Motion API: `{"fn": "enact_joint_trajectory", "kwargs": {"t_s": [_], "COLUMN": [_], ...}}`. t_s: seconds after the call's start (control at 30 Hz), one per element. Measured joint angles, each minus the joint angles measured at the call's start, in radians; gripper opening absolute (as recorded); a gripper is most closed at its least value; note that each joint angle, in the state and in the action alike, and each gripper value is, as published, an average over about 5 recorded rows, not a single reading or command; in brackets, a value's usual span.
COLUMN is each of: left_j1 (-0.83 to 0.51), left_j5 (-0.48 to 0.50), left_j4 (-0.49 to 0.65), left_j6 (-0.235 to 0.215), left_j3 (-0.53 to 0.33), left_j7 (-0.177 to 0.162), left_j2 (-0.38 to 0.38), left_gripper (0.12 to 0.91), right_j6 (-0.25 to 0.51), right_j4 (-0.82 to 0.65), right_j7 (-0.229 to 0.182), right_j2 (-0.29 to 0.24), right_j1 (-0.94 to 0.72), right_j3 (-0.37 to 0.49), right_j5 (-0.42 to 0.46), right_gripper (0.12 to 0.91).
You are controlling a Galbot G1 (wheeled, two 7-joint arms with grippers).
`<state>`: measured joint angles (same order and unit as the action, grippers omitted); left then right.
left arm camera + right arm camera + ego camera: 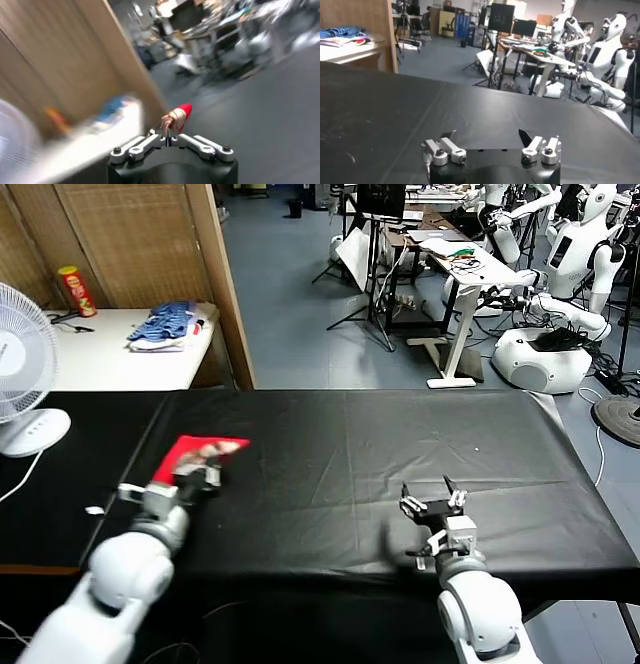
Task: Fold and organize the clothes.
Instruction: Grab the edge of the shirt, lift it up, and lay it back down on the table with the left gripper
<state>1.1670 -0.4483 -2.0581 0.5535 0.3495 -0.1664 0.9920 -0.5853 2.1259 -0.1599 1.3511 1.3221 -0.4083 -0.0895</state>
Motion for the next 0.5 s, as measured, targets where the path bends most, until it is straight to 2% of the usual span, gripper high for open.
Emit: {"fn": "enact_joint_trajectory", "kwargs": {"t_s": [0.1, 0.17, 0.33, 0.43, 0.5], "left_j1": [-0.014, -0.015, -0.020, -0.021, -0.018], "left_j5": [0.007, 0.015, 0.010, -0.009, -0.026], "left_j4": [0.027, 0.045, 0.057, 0.048, 0.036], "left_j6": [-0.017, -0.037, -0.091, -0.110, -0.117], "left_j3": [-0.065, -0.097, -0.130, -0.130, -0.123], "left_j7": [0.029, 0.048, 0.083, 0.096, 0.096], "left_j2": [0.071, 0.102, 0.126, 0.121, 0.114], "left_gripper": [0.150, 0.202, 0.473, 0.638, 0.720], "right_j6": [-0.005, -0.013, -0.035, -0.053, -0.065], "right_j4": [0.009, 0.010, -0.012, -0.041, -0.067], "right_j7": [0.026, 0.047, 0.079, 0.076, 0.067], "right_j2": [-0.011, -0.020, -0.035, -0.031, -0.022], "right_j1": [0.008, 0.008, -0.013, -0.042, -0.071], "right_j3": [0.005, 0.013, 0.057, 0.098, 0.128], "right_j5": [-0.030, -0.056, -0.167, -0.253, -0.313], "right_gripper": [0.798, 0.798, 0.798, 0.798, 0.798]}}
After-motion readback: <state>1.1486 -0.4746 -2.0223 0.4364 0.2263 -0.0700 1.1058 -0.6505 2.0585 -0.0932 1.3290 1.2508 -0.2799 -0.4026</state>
